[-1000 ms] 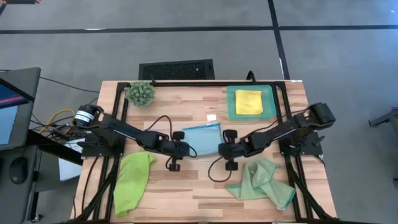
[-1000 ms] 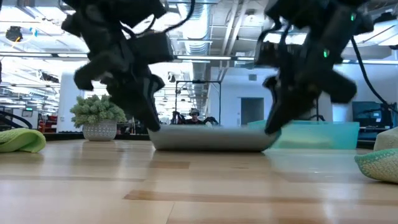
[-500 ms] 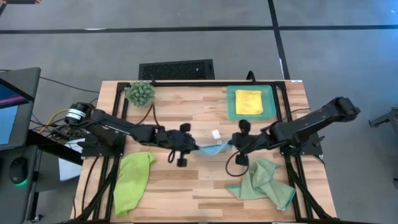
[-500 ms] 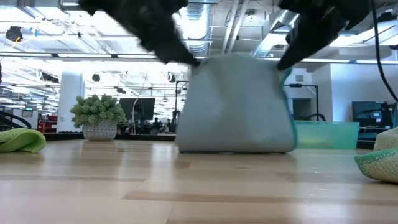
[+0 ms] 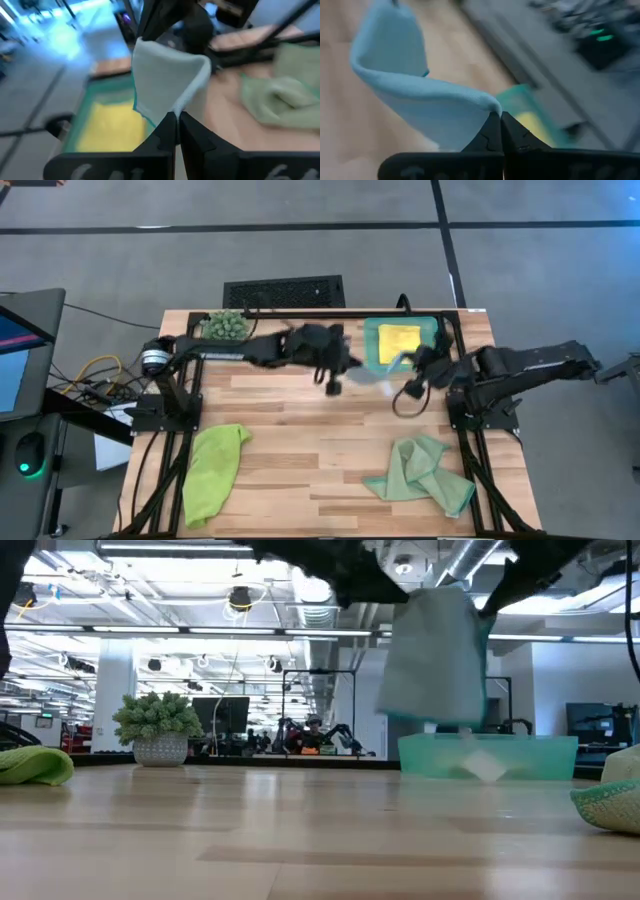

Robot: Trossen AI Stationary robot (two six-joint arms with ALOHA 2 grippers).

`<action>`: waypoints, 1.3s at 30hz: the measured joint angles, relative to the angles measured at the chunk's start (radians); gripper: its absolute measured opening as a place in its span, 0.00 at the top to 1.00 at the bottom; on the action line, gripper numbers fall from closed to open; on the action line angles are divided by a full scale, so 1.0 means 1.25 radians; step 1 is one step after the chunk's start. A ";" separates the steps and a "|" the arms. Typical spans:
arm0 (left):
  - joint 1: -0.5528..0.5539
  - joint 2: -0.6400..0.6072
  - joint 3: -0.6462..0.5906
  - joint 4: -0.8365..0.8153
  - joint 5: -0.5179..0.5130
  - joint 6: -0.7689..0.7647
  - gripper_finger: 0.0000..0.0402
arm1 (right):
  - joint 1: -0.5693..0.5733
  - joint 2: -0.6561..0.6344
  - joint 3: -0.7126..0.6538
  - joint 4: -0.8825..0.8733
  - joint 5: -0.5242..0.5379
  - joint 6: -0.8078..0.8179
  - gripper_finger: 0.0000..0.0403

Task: Fold microfiber towels
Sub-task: Stack the blue microfiber cloth on top of the yellow microfiber cloth in the blue bin

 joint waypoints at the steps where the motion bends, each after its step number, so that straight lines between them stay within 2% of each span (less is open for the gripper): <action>1: 0.014 0.024 0.048 -0.007 0.002 0.012 1.00 | -0.025 -0.008 0.015 -0.017 0.024 -0.028 1.00; 4: 0.063 0.116 0.217 -0.063 0.020 0.054 1.00 | -0.118 -0.029 0.054 -0.058 0.086 -0.155 1.00; 8: 0.127 0.281 0.475 -0.144 0.060 0.107 1.00 | -0.278 -0.036 0.078 -0.032 0.147 -0.389 1.00; 11: 0.165 0.421 0.676 -0.209 0.064 0.158 1.00 | -0.415 -0.037 0.064 0.058 0.120 -0.567 1.00; 12: 0.175 0.453 0.701 -0.191 0.065 0.170 1.00 | -0.462 -0.038 0.052 0.087 0.084 -0.618 1.00; 14: 0.193 0.451 0.628 -0.081 0.065 0.199 1.00 | -0.558 -0.036 0.012 0.179 0.013 -0.715 1.00; 16: 0.209 0.450 0.594 -0.050 0.048 0.216 1.00 | -0.650 -0.037 -0.037 0.267 -0.071 -0.784 1.00; 18: 0.221 0.439 0.585 -0.088 0.046 0.219 1.00 | -0.732 -0.036 -0.095 0.333 -0.156 -0.802 1.00; 20: 0.227 0.434 0.571 -0.130 0.071 0.210 1.00 | -0.771 -0.030 -0.134 0.330 -0.214 -0.812 1.00; 24: 0.208 0.439 0.487 -0.148 0.059 0.188 1.00 | -0.744 -0.018 -0.134 0.255 -0.236 -0.774 1.00; 29: 0.191 0.440 0.386 -0.091 0.020 0.208 1.00 | -0.715 0.014 -0.144 0.167 -0.259 -0.717 1.00; 34: 0.181 0.439 0.410 -0.081 0.006 0.228 1.00 | -0.701 0.045 -0.147 0.175 -0.241 -0.764 1.00; 39: 0.191 0.438 0.474 -0.074 -0.002 0.264 1.00 | -0.748 0.048 -0.128 0.344 -0.217 -0.886 1.00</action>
